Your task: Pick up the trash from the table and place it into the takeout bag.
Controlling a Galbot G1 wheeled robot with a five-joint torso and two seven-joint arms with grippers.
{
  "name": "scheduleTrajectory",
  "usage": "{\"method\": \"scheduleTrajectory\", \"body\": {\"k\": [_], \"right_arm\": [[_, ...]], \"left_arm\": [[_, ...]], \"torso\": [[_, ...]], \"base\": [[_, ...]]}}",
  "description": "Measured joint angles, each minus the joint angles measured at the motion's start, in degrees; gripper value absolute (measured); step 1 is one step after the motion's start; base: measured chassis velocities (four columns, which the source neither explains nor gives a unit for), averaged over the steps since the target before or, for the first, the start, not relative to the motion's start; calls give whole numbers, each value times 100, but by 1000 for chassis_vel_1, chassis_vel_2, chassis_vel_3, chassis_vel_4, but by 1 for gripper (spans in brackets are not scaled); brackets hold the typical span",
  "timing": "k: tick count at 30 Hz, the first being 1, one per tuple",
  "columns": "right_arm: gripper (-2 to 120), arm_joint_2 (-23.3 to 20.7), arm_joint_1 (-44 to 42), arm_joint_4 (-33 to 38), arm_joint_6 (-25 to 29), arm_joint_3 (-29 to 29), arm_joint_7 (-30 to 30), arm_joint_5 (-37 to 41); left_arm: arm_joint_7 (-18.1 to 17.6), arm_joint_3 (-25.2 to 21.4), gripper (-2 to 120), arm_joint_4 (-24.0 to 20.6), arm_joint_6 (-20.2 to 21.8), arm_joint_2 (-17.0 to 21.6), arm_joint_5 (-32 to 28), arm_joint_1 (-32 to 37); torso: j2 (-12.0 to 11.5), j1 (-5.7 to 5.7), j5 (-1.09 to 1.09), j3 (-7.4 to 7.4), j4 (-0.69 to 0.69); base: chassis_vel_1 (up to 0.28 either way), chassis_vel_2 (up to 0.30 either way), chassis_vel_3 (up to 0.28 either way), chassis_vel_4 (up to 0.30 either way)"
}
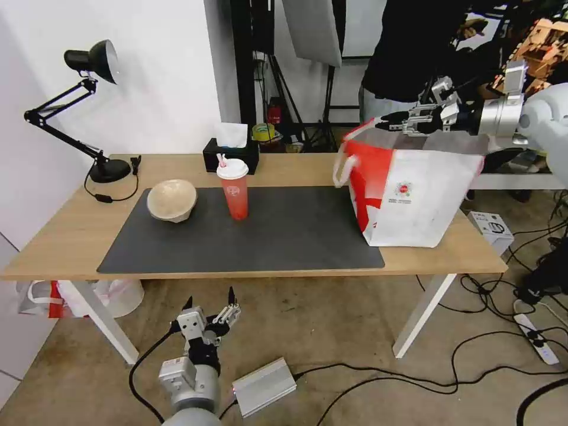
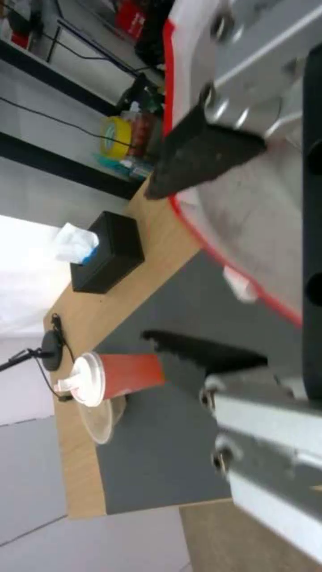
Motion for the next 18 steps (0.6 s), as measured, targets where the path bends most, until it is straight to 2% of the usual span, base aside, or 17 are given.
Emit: {"method": "scheduleTrajectory", "body": {"k": [1,6,7,10,18], "right_arm": [[65,0,0,0,0,0,0,0],[86,-22,5,27,0,0,-5,-2],[86,-22,5,27,0,0,-5,-2],[98,-60,-4,66,3,1,2,-2],[100,-173,-24,340,61,127,320,219]], "left_arm": [[0,0,100,0,0,0,0,0],[1,11,100,-42,-2,2,10,23],[1,11,100,-42,-2,2,10,23],[1,9,100,-66,-3,0,17,51],[1,-40,100,-141,-6,-2,21,105]], "torso": [[0,0,0,0,0],[1,0,0,0,1],[1,0,0,0,1],[0,0,0,0,0],[0,0,0,0,0]], "base": [[0,0,0,0],[0,0,0,0],[0,0,0,0],[0,0,0,0],[0,0,0,0]]}}
